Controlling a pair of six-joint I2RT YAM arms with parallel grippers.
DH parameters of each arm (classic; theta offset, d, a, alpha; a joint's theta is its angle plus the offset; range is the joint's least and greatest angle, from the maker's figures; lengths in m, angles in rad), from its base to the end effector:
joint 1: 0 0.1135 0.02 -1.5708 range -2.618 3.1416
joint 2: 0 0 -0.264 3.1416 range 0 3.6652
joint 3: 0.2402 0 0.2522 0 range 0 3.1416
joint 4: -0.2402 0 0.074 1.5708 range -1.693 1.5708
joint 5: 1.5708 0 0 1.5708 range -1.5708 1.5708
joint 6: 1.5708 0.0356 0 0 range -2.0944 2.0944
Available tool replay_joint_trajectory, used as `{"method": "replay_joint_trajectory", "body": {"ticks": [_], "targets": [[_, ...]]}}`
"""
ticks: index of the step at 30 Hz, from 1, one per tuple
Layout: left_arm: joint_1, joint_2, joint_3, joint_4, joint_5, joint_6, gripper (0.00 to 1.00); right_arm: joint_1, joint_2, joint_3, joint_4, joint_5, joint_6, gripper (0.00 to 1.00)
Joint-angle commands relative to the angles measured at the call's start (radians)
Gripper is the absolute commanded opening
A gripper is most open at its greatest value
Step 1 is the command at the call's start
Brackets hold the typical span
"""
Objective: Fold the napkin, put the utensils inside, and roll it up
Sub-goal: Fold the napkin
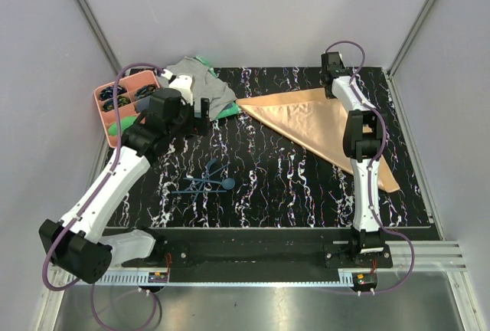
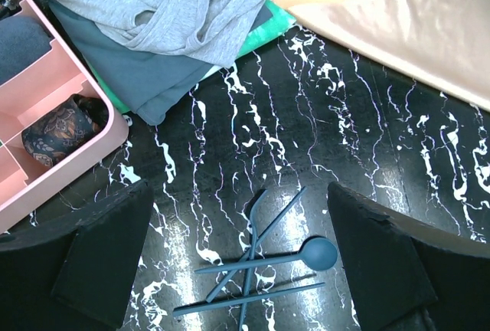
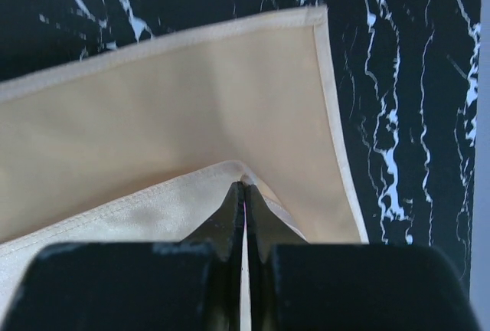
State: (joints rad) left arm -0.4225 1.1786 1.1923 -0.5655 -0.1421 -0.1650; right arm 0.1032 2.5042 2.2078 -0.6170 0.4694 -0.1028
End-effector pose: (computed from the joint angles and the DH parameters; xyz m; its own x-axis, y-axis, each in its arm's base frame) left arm 0.2358 -0.1005 0.3635 -0.5202 0.0556 -0.8522 0.2134 0.9747 -0.0666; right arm 0.5473 0.0405 0.1727 -0.8020 -0.1751 -0.5711 0.1013 0.9024 -0.4189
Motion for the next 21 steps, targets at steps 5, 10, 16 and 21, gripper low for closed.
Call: {"method": "replay_joint_trajectory", "body": {"ticks": [5, 10, 16, 21], "targets": [[0.005, 0.013, -0.002, 0.055, -0.031, 0.012, 0.99, -0.019, 0.119, 0.253, 0.008, 0.025, -0.051, 0.0], [0.005, 0.023, -0.002, 0.055, -0.033, 0.013, 0.99, -0.037, 0.177, 0.317, 0.003, 0.032, -0.051, 0.0], [0.007, 0.024, -0.003, 0.055, -0.04, 0.016, 0.99, -0.062, 0.215, 0.359, 0.003, 0.031, -0.041, 0.0], [0.007, 0.03, -0.003, 0.055, -0.04, 0.018, 0.99, -0.076, 0.232, 0.398, 0.003, 0.028, -0.035, 0.0]]}}
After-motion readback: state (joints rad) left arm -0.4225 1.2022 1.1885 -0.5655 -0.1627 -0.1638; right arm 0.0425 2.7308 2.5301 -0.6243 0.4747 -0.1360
